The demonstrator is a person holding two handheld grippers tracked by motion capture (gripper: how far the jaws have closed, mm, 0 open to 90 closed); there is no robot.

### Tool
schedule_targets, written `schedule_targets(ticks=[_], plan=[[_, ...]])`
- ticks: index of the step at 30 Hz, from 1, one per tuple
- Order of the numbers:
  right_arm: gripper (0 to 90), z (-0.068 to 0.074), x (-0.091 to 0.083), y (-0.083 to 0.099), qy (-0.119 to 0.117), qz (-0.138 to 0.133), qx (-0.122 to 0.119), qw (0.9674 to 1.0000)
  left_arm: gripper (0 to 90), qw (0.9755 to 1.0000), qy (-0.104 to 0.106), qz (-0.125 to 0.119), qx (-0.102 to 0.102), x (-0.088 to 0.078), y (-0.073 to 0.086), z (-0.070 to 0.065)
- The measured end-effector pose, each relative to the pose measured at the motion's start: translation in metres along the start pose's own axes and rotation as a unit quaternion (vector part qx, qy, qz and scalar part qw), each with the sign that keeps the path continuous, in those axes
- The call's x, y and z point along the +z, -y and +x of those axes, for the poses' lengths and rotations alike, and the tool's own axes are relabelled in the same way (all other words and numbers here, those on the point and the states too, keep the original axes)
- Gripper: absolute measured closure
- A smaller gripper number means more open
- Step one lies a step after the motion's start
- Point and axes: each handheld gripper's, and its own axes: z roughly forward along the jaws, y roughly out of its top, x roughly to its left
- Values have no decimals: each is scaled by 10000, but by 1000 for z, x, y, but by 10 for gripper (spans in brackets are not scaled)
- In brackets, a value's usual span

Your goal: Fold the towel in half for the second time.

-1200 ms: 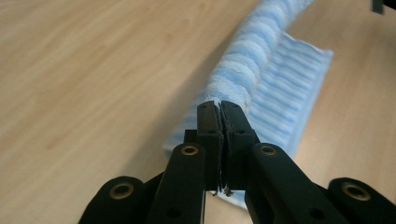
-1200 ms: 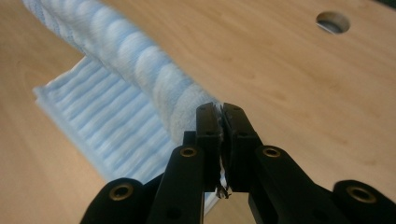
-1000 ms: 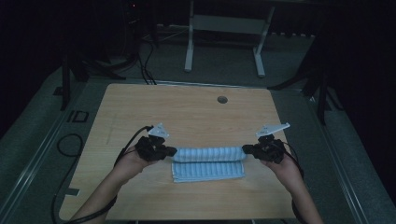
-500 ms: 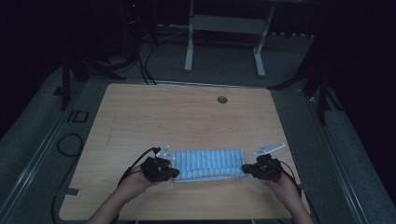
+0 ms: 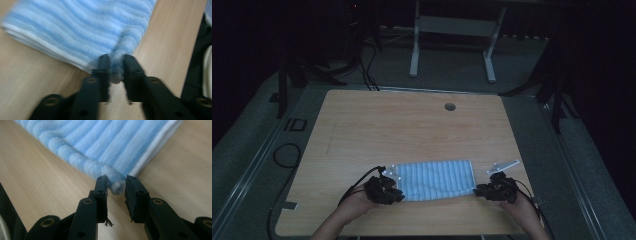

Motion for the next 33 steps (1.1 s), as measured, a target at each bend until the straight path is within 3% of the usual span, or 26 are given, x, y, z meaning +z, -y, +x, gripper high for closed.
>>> schedule_targets(ticks=[5, 8, 13, 17, 19, 21, 25, 27, 33], plan=[[616, 3, -31, -25, 55, -562, -108, 9983, 531, 9982, -245, -554, -5, -24, -14, 3], [605, 6, -32, -37, 47, -679, -158, 9976, 490, 9978, -197, -631, -27, -21, -21, 6], [538, 14, 5, -48, 27, -422, -444, 9981, 402, 9989, -290, -367, 7, 7, -24, 11], [502, 10, 28, -45, 97, -242, -610, 9978, 401, 9993, -190, -308, 32, 24, -22, 18], [484, 8, 35, -44, 120, -178, -665, 9976, 397, 9993, -258, -259, 13, 29, -22, 23], [466, 3, 42, -42, 267, -85, -633, 9976, 396, 9994, -251, -224, -52, 32, -21, 28], [458, -2, 49, -42, 197, -77, -549, 9983, 396, 9995, -189, -214, -100, 33, -19, 38], [458, -2, 52, -45, 210, -81, -557, 9982, 404, 9996, -210, -161, -43, 33, -20, 42], [457, -2, 61, -60, 225, -32, -536, 9983, 406, 9991, -364, -181, -156, 30, -22, 60]])
